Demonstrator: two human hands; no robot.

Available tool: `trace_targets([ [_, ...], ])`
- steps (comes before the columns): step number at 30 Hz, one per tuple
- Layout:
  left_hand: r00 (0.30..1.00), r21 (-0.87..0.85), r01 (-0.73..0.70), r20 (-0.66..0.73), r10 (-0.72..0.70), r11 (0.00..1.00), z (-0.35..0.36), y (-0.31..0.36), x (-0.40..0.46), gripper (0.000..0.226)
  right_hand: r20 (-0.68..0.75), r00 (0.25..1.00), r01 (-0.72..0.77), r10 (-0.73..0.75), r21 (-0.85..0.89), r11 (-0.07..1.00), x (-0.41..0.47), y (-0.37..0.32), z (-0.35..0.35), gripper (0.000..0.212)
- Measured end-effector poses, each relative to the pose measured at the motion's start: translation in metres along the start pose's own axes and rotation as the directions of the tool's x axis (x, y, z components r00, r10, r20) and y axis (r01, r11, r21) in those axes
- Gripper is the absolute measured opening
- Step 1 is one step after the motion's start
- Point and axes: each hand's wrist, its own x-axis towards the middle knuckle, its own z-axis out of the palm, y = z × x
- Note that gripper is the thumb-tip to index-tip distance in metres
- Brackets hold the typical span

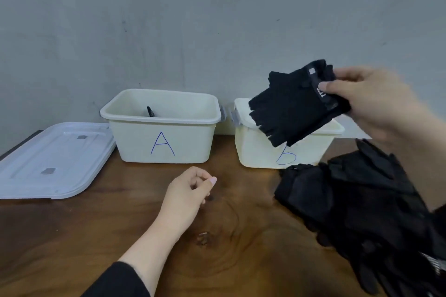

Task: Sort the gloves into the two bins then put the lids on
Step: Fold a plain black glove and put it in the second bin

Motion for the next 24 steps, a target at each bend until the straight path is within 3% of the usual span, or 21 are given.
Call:
trace_targets([
  [4,1.000,0.045,-0.013,0.006,0.012,0.999,0.002,0.000,0.009,0.013,-0.101,0.993,0.029,-0.052,-0.216,0.976,0.054,-0.016,-0.012,0.008],
  [9,1.000,0.073,-0.019,-0.007,0.019,0.997,0.001,-0.002,0.016,0.014,-0.152,0.988,-0.074,0.012,-0.409,0.910,0.102,0.008,0.002,0.013],
  [12,1.000,0.076,-0.014,-0.003,0.014,0.997,0.001,-0.006,0.020,0.014,-0.159,0.982,-0.161,0.103,-0.418,0.894,0.126,0.026,0.016,0.022],
  [14,1.000,0.057,-0.015,0.003,0.015,0.998,0.002,-0.008,0.023,0.014,-0.150,0.980,-0.179,0.130,-0.384,0.906,0.139,0.034,0.028,0.018],
  [16,1.000,0.061,-0.028,0.007,0.027,0.998,0.002,-0.010,0.024,0.014,-0.126,0.977,-0.203,0.174,-0.286,0.936,0.144,0.041,0.041,0.012],
  [18,0.999,0.073,-0.035,0.012,0.035,0.997,0.002,-0.012,0.025,0.013,-0.092,0.959,-0.283,0.268,-0.232,0.931,0.151,0.056,0.052,0.020],
  [21,0.999,0.051,-0.037,0.020,0.036,0.998,0.002,-0.014,0.025,0.012,-0.106,0.925,-0.362,0.366,-0.546,0.756,0.156,0.081,0.057,0.050],
  [23,0.999,0.071,-0.042,0.027,0.041,0.997,0.002,-0.014,0.025,0.012,-0.149,0.943,-0.312,0.298,-0.714,0.627,0.152,0.084,0.058,0.059],
  [24,0.999,0.079,-0.044,0.028,0.042,0.996,0.002,-0.014,0.025,0.012,-0.136,0.960,-0.267,0.246,-0.710,0.652,0.149,0.085,0.058,0.058],
])
